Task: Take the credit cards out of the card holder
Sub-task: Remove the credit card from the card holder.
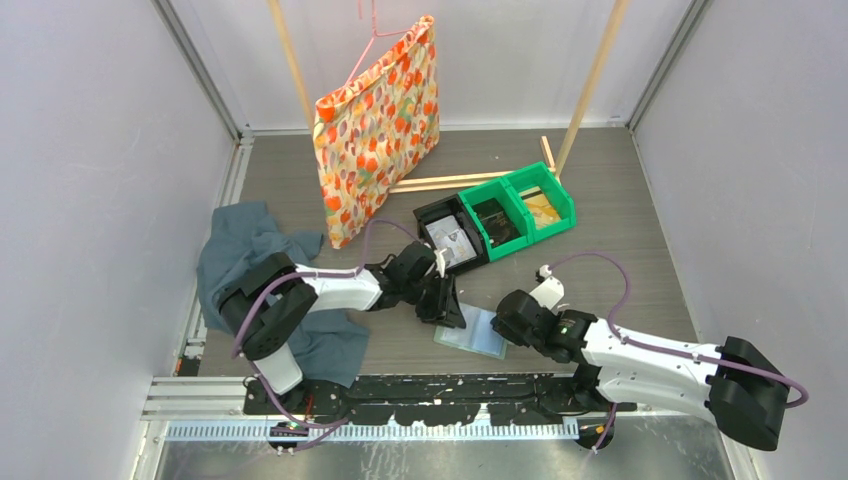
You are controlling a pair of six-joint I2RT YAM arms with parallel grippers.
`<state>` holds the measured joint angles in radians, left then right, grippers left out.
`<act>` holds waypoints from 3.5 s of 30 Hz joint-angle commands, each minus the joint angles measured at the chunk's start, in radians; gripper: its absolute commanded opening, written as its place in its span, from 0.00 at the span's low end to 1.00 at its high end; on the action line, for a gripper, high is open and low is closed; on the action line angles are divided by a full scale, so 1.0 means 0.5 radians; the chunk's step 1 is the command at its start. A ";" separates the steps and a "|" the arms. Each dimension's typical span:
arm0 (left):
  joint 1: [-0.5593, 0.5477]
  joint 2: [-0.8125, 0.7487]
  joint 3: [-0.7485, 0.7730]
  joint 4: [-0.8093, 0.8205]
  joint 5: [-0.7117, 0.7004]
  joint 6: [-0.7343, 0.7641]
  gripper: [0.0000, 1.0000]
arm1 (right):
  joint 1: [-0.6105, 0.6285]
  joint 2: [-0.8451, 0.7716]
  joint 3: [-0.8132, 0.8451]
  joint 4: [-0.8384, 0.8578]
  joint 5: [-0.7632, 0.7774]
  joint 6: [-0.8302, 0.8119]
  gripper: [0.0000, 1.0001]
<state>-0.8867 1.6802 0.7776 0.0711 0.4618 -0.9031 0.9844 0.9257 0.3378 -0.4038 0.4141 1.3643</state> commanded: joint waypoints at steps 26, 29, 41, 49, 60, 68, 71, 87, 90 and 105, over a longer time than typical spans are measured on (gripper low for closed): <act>0.074 -0.011 0.048 -0.151 0.050 0.116 0.40 | -0.030 -0.086 -0.028 -0.161 -0.005 -0.017 0.30; 0.046 -0.002 0.066 -0.055 0.089 0.087 0.40 | -0.030 -0.065 -0.024 -0.150 -0.008 -0.015 0.30; -0.062 -0.056 0.177 0.084 0.251 0.012 0.39 | -0.030 -0.076 -0.023 -0.159 -0.016 -0.004 0.29; -0.121 -0.077 0.209 0.067 0.255 0.021 0.39 | -0.033 -0.149 -0.024 -0.227 0.012 0.026 0.29; -0.136 -0.034 0.190 0.068 0.212 0.055 0.30 | -0.030 -0.138 0.064 -0.278 0.008 0.009 0.29; -0.138 -0.078 0.172 0.004 0.166 0.079 0.28 | -0.027 -0.170 0.177 -0.303 0.010 -0.066 0.26; -0.138 -0.138 0.175 -0.085 0.116 0.121 0.29 | -0.027 -0.183 0.186 -0.283 0.003 -0.074 0.26; -0.042 -0.211 0.147 -0.298 -0.029 0.185 0.26 | -0.029 0.019 0.146 0.014 -0.114 -0.083 0.26; -0.022 -0.178 0.121 -0.253 0.000 0.156 0.25 | -0.026 0.044 0.156 0.044 -0.119 -0.102 0.26; -0.035 -0.039 0.049 0.128 0.159 -0.025 0.30 | -0.027 -0.024 0.094 -0.143 -0.011 -0.049 0.22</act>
<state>-0.9012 1.6444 0.8074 0.0692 0.5144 -0.9031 0.9718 0.9272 0.3927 -0.4667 0.3805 1.3342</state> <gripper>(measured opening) 0.295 0.223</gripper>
